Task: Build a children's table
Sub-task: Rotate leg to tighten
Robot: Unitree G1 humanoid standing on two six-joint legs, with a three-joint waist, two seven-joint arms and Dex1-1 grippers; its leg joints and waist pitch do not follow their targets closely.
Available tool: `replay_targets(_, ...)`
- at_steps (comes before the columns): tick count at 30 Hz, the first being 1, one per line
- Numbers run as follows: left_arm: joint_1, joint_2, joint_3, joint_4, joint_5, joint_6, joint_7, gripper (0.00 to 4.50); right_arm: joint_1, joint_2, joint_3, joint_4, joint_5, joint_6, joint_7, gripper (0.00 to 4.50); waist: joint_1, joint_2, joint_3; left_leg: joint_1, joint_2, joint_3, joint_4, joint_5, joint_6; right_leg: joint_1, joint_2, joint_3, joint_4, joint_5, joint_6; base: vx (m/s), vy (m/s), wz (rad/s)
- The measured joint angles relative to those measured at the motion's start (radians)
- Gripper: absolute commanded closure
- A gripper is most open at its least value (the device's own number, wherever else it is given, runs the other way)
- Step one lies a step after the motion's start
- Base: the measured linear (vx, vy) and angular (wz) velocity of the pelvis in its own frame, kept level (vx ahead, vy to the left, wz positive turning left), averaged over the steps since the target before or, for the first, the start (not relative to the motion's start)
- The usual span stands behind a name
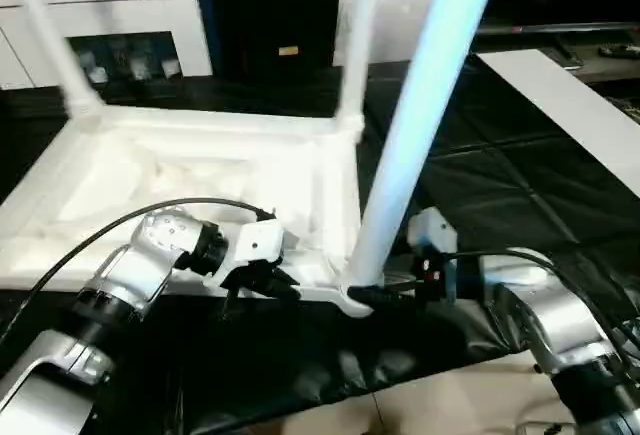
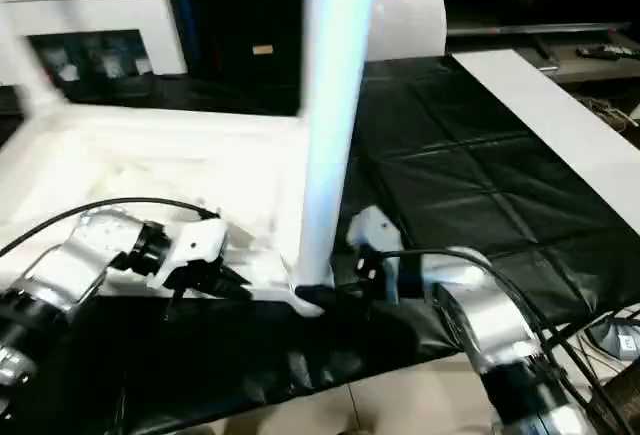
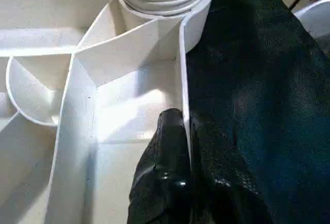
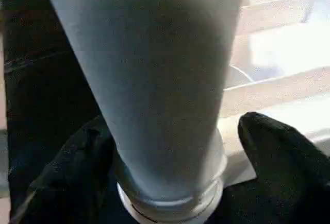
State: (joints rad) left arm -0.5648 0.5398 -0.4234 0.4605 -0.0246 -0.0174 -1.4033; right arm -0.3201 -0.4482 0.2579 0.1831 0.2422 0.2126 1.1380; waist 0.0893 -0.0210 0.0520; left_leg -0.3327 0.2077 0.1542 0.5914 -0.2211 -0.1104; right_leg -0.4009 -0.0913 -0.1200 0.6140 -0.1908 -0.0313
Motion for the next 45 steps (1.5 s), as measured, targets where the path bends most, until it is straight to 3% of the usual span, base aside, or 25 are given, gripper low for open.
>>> replay_targets(11,-0.035,-0.008,-0.011,0.068,0.005,-0.059,-0.031,4.5,-0.047,-0.005,0.032,0.063,-0.009,-0.031,0.082,1.7,0.001,-0.007,-0.001,0.0,0.0,0.0,0.001,0.0,0.001,0.0,0.0,0.0,0.002,0.0,0.0,0.0,0.0,0.0)
replay_targets(17,-0.035,-0.007,-0.009,0.07,0.006,-0.058,-0.032,4.5,-0.046,0.004,0.029,0.064,-0.004,-0.016,0.082,1.77,0.003,-0.008,-0.002,0.0,0.0,0.0,0.002,0.001,0.0,0.0,0.0,0.0,0.003,0.0,0.0,0.0,0.0,0.0)
replay_targets(22,0.01,-0.033,0.048,0.005,0.004,0.1,0.074,4.5,0.015,0.09,-0.037,0.019,0.006,0.076,-0.077,1.78,-0.003,-0.01,-0.003,0.002,0.001,0.0,0.003,0.0,-0.004,0.0,0.0,0.001,0.005,0.001,-0.001,0.0,0.0,0.0)
replay_targets(27,0.051,-0.111,0.11,-0.08,0.02,0.303,0.281,4.5,0.029,0.252,-0.134,0.041,-0.024,0.115,-0.397,1.78,-0.049,-0.012,-0.004,0.004,0.001,0.0,0.004,0.002,-0.007,0.0,0.001,0.002,0.004,0.003,0.002,0.0,0.0,0.0)
replay_targets(29,0.057,-0.157,0.126,-0.101,0.032,0.363,0.369,4.5,-0.002,0.311,-0.166,0.077,-0.047,0.127,-0.515,1.78,-0.063,-0.012,-0.004,0.004,0.001,0.0,0.004,0.003,-0.007,-0.001,0.001,0.002,0.003,0.005,0.002,0.0,0.0,0.0)
replay_targets(32,0.058,-0.218,0.144,-0.129,0.061,0.444,0.478,4.5,-0.051,0.387,-0.203,0.124,-0.079,0.148,-0.665,1.78,-0.07,-0.011,-0.004,0.004,0.001,0.0,0.003,0.003,-0.007,-0.001,0.002,0.002,0.003,0.005,0.003,0.0,0.0,0.0)
replay_targets(37,0.056,-0.279,0.161,-0.14,0.098,0.492,0.595,4.5,-0.147,0.457,-0.213,0.219,-0.136,0.154,-0.828,1.78,-0.082,-0.011,-0.004,0.003,0.0,0.0,0.003,0.003,-0.007,-0.002,0.002,0.003,0.001,0.006,0.003,0.0,0.0,0.0)
replay_targets(38,0.056,-0.281,0.16,-0.142,0.098,0.495,0.601,4.5,-0.147,0.46,-0.214,0.221,-0.139,0.148,-0.834,1.22,-0.082,-0.011,-0.005,0.002,0.0,0.0,0.003,0.003,-0.007,-0.001,0.002,0.003,0.001,0.005,0.003,0.0,0.0,0.0)
replay_targets(45,0.055,-0.276,0.155,-0.154,0.106,0.496,0.604,4.5,-0.121,0.475,-0.214,0.216,-0.153,0.087,-0.827,0.58,-0.082,-0.011,-0.005,0.001,0.0,0.001,0.003,0.002,-0.006,-0.003,0.002,0.004,0.0,0.008,-0.001,0.0,0.0,0.0)
